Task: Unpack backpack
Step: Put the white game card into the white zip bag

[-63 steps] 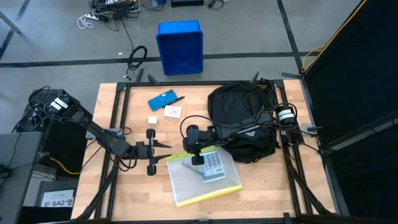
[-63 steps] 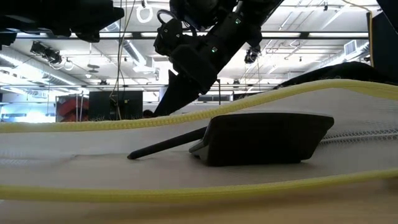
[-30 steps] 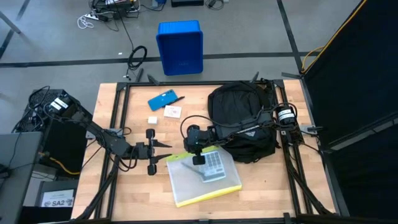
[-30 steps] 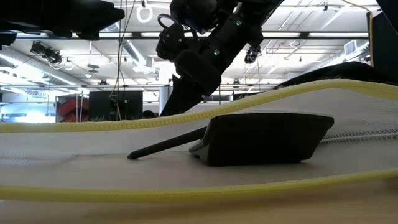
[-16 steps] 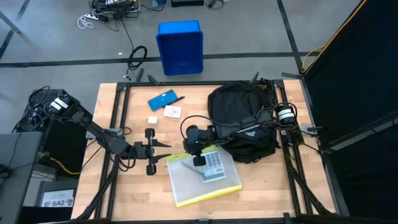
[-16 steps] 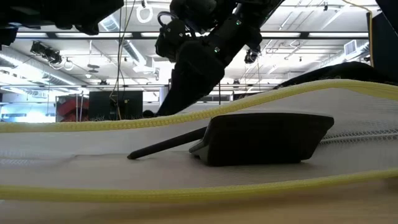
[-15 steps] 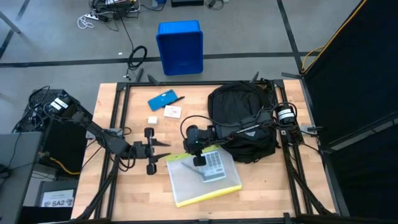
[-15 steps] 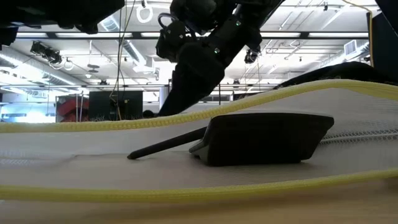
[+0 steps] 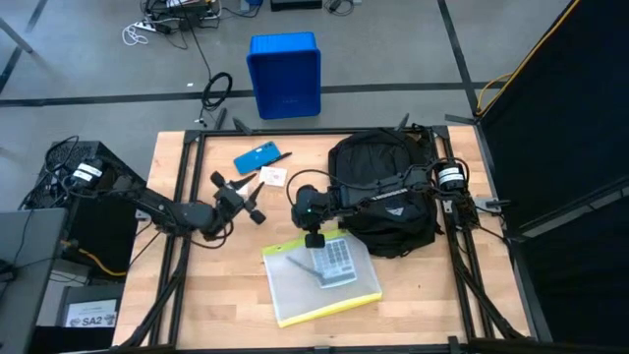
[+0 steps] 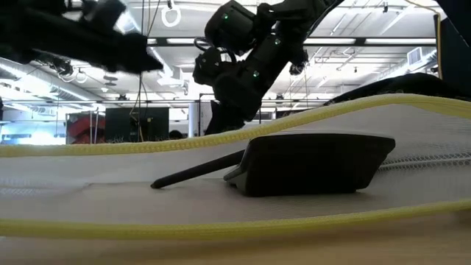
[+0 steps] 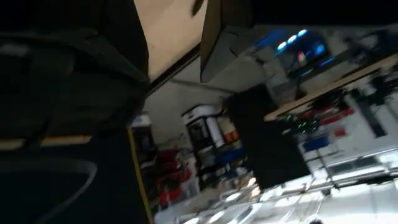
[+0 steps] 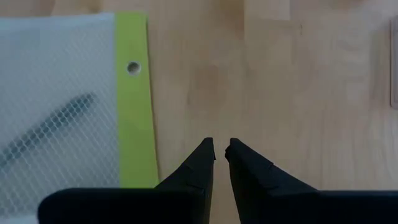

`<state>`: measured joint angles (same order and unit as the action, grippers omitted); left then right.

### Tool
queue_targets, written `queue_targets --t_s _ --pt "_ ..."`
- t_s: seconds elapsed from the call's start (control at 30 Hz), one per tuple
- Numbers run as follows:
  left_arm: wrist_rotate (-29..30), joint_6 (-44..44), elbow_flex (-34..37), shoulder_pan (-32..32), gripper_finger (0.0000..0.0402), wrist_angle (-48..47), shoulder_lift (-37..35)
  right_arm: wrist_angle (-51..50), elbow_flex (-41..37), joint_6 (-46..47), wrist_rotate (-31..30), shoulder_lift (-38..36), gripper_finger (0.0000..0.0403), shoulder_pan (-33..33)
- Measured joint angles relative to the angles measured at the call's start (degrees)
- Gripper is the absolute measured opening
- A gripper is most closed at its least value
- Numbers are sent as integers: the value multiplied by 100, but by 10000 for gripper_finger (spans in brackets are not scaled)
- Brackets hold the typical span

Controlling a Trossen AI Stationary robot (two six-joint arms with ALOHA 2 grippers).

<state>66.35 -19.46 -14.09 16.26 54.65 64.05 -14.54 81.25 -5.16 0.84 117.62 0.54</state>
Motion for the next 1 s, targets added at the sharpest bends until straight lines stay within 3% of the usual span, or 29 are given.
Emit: queue_targets --t_s 0.17,0.33,0.5,0.6,0.73,0.9,1.0 --pt "-808 1643 0 -605 118 -2252 22 -186 0 6 -119 0 25 -101" --pt "-1928 2483 -297 -1460 118 -4053 1 -198 0 21 -302 0 28 -191" --pt "-3409 2479 -1216 -2441 118 -6319 15 -182 0 47 -286 0 23 -246" --pt "-3620 2104 -1851 -2801 118 -7307 13 -161 0 50 -282 0 25 -272" --pt "-3625 1367 -2428 -2997 118 -7554 13 -194 0 51 -292 -30 27 -284" --pt "-3635 1257 -2819 -3006 118 -7444 11 -424 -17 111 -606 -496 22 -281" --pt "-3652 1167 -2841 -3006 118 -7442 11 197 -489 107 -598 -909 22 -283"
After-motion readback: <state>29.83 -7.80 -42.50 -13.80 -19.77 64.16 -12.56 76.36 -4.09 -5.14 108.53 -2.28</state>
